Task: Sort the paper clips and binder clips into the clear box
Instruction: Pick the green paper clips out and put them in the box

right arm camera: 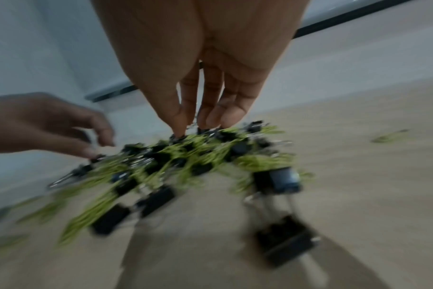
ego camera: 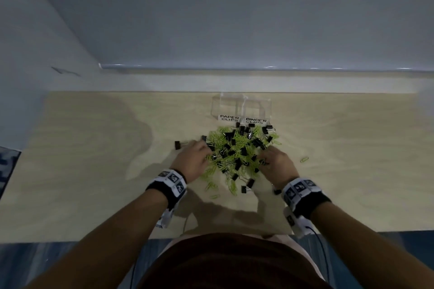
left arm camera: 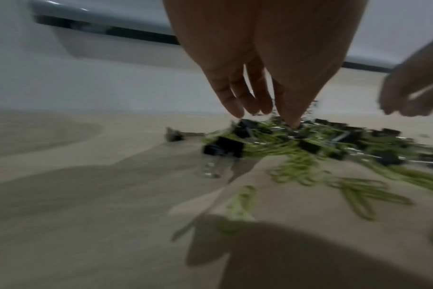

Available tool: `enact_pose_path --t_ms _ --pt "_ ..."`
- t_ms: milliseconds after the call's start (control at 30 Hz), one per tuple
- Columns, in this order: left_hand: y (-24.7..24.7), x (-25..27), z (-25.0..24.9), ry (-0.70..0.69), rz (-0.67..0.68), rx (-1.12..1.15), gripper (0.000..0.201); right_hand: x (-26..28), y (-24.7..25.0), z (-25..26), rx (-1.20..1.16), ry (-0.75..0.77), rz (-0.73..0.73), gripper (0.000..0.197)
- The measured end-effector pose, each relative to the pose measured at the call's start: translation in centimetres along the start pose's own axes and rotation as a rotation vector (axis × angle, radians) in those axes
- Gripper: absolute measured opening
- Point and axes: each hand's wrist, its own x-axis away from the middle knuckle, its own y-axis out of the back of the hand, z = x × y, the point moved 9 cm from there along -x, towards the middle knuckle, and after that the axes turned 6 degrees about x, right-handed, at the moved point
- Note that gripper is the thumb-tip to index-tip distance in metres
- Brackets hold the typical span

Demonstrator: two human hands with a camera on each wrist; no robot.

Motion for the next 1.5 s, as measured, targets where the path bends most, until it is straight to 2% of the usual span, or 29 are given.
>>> enact_pose_path --t_ms 67,100,200,300,467,567,633,700,800,933,1000,1067,1133,1200,1267,1333,1400,1500 --pt "-2.7 -0.3 -2.0 -0.061 0.128 -0.033 0.027 0.4 -1.9 2.9 0.06 0.091 0.078 0.004" --pt "-3.6 -0.6 -2.4 -0.078 0.162 -0.067 0.029 0.6 -3.0 4.0 0.091 0.104 0.134 0.007" --pt "-4.4 -1.3 -2.4 -0.074 0.185 -0.136 0.03 0.7 -5.7 5.2 0.181 0.037 0.295 0.021" --pt "-4.6 -1.7 -1.9 -0.066 0.209 -0.189 0.018 0.8 -7.2 5.1 0.202 0.003 0.364 0.027" --pt "-4.9 -1.4 -1.3 -0.06 0.188 -0.167 0.011 1.1 -6.7 4.3 0.07 -0.026 0.323 0.01" --pt "-4.7 -0.9 -0.8 -0.035 0.185 -0.119 0.01 1.6 -5.3 2.8 -0.019 -0.043 0.214 0.016" --pt "-3.6 -0.6 -0.2 -0.002 0.132 -0.072 0.01 1.8 -3.6 1.2 -0.048 -0.087 0.101 0.018" --pt "-1.7 -0.2 1.2 0.088 0.029 -0.007 0.012 1.8 -1.6 -1.0 -0.069 -0.163 0.006 0.019" --pt "-0.1 0.7 3.2 0.166 -0.039 0.019 0.014 2.0 -0.7 -3.8 0.001 -0.224 0.013 0.017" --pt "-0.9 1.9 2.3 0.055 0.02 0.016 0.011 2.5 -1.0 -0.9 0.084 -0.06 0.0 0.014" --pt "-1.9 2.5 1.2 -0.005 0.067 0.016 0.012 2.6 -2.1 2.5 0.056 0.083 0.08 0.017" --pt "-2.8 2.9 1.0 -0.013 0.099 -0.007 0.021 2.5 -4.4 5.0 0.053 0.151 0.26 0.021" --pt "-4.1 3.1 1.5 0.061 0.191 -0.051 0.053 2.5 -6.4 5.9 0.11 0.115 0.413 0.025" --pt "-4.8 3.3 1.6 0.124 0.266 -0.068 0.081 2.6 -7.2 6.0 0.151 0.063 0.463 0.032" --pt "-5.3 3.2 1.1 0.136 0.295 -0.087 0.091 2.9 -7.6 5.7 0.173 0.028 0.476 0.048" --pt "-5.5 3.0 0.7 0.129 0.294 -0.099 0.087 3.3 -7.9 5.5 0.197 0.014 0.494 0.062" --pt "-5.5 2.8 0.6 0.132 0.256 -0.07 0.072 3.5 -8.2 5.4 0.22 0.011 0.498 0.066" --pt "-5.2 2.3 0.1 0.139 0.201 -0.006 0.045 3.0 -8.2 6.2 0.195 0.04 0.459 0.05"
